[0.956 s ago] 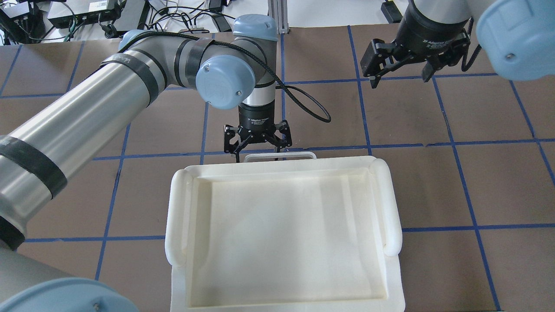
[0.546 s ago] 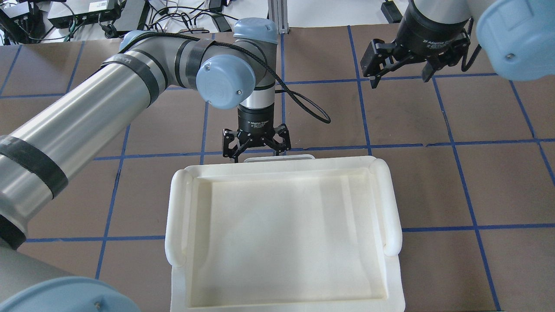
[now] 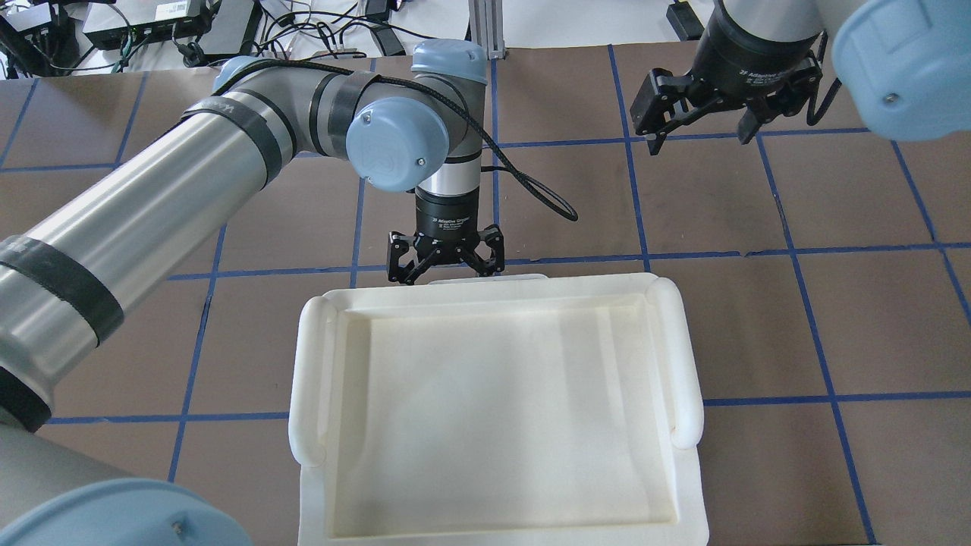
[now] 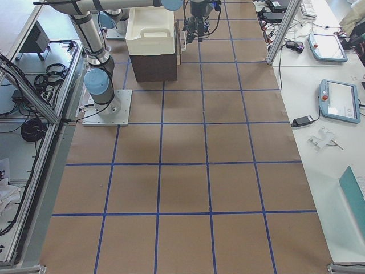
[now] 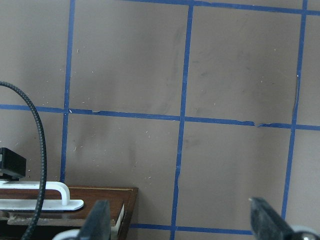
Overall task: Put scissors in drawer and close it
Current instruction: 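Push the drawer front away from the robot with the left gripper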
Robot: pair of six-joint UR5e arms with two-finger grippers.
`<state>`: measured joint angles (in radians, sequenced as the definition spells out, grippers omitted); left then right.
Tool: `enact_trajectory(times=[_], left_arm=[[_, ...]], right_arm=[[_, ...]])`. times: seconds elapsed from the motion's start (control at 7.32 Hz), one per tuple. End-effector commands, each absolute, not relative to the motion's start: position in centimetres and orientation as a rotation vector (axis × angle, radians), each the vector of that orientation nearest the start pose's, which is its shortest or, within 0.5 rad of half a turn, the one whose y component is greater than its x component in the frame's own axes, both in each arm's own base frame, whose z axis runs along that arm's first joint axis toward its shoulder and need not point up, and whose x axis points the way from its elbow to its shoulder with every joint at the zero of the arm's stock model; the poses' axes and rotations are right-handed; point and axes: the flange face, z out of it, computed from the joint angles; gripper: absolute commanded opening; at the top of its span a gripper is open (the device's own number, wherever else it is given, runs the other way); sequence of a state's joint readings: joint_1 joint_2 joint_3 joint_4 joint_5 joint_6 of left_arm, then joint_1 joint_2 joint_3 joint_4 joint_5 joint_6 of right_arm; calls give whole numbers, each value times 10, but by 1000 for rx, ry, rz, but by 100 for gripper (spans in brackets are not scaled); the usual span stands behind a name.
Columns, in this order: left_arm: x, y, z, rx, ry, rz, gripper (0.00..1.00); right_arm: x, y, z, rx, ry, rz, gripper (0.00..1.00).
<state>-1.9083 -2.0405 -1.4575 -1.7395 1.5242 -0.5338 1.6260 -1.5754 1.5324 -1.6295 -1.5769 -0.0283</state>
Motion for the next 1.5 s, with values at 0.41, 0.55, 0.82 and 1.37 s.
enact_trajectory(times=[0.41, 0.55, 0.82, 1.37], left_arm=[[-335, -508, 269, -277, 2847, 740, 100], [-335, -507, 270, -277, 2845, 743, 100], [-334, -506, 265, -271, 2827, 761, 100], [-280, -578, 361, -115, 3045, 486, 100]], right_arm=[[160, -491, 515, -130, 3139, -162, 100], [160, -491, 515, -132, 3139, -162, 100], [160, -491, 515, -130, 3139, -162, 100], [160, -491, 515, -132, 3139, -162, 100]])
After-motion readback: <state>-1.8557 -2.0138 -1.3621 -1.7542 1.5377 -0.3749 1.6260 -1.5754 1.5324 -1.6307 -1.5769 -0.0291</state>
